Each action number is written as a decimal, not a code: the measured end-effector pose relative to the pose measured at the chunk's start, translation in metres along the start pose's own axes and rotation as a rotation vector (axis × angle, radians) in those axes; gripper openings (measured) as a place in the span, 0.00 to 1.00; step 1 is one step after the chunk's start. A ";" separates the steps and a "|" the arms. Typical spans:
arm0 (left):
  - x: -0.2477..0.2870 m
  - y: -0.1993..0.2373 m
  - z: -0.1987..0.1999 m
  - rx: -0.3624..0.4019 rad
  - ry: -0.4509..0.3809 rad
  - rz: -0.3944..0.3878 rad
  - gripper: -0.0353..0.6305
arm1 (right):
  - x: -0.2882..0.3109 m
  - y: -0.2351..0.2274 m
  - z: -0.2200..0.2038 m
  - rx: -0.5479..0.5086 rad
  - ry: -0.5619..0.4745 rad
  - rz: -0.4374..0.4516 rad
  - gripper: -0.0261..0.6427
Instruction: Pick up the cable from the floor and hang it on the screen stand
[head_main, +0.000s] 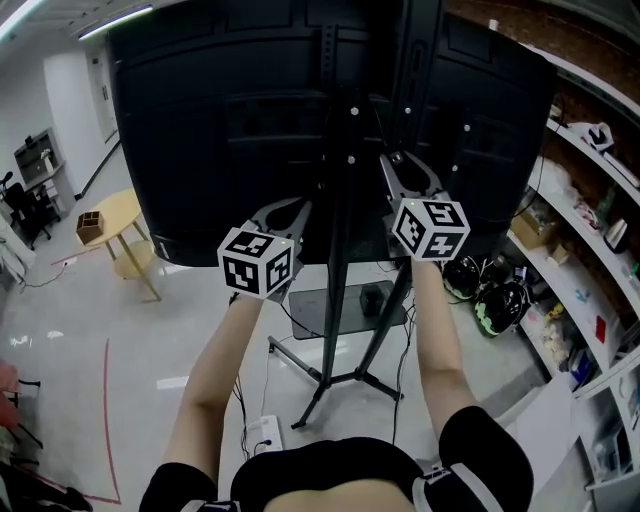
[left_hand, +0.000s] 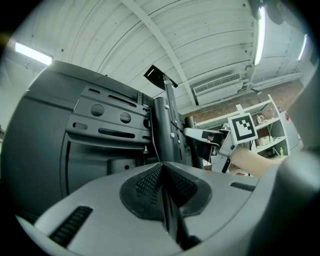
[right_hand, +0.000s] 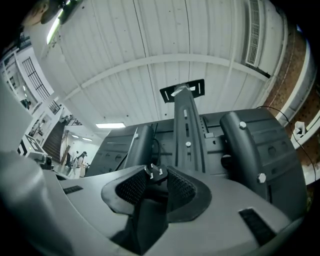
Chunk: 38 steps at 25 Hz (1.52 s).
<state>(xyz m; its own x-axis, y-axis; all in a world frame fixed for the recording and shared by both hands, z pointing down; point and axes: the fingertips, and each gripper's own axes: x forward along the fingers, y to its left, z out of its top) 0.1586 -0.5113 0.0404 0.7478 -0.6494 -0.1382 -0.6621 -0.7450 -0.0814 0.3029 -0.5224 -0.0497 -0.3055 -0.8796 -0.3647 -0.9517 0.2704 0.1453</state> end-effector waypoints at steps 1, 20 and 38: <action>-0.002 -0.001 -0.002 0.000 -0.002 -0.002 0.06 | 0.001 0.005 -0.005 0.001 0.003 0.008 0.25; -0.046 -0.023 -0.041 -0.011 -0.020 -0.025 0.06 | -0.013 0.041 -0.031 -0.040 -0.015 -0.041 0.28; -0.148 -0.083 -0.101 -0.124 0.039 -0.059 0.06 | -0.165 0.148 -0.089 0.201 0.134 0.067 0.28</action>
<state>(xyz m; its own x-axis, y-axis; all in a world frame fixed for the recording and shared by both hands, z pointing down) 0.1079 -0.3682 0.1678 0.7880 -0.6078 -0.0983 -0.6076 -0.7935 0.0351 0.2147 -0.3721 0.1133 -0.3740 -0.8975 -0.2336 -0.9204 0.3902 -0.0257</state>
